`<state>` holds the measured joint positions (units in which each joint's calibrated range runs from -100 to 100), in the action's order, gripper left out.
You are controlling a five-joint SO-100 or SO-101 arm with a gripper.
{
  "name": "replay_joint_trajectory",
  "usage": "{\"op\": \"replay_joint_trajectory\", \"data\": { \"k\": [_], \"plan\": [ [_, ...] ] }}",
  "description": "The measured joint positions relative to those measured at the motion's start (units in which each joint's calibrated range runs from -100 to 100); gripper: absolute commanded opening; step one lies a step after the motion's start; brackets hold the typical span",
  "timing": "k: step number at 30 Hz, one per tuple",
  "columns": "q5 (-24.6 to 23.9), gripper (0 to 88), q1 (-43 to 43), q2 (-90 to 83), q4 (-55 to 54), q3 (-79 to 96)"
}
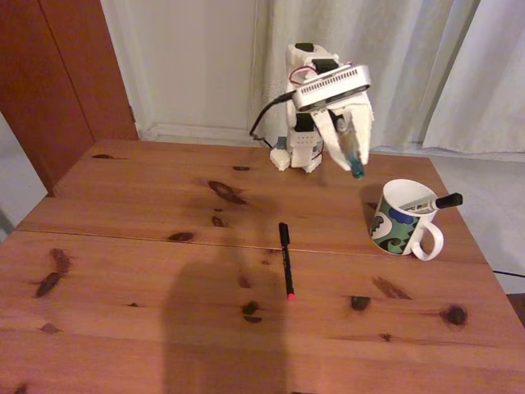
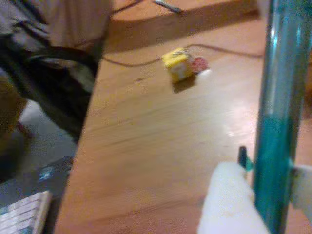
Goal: Clean up the desk and place the pens and markers into the cup
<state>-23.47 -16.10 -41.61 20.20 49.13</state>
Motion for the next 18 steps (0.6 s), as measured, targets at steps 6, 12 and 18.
{"op": "replay_joint_trajectory", "data": {
  "k": [6, 12, 18],
  "plan": [
    [0.0, 0.7, -4.6, -8.6, -6.7, 12.9],
    [0.0, 0.7, -8.2, -14.2, -7.7, 18.3],
    [0.0, 0.7, -10.9, -16.3, -7.7, 20.0]
  ]
}}
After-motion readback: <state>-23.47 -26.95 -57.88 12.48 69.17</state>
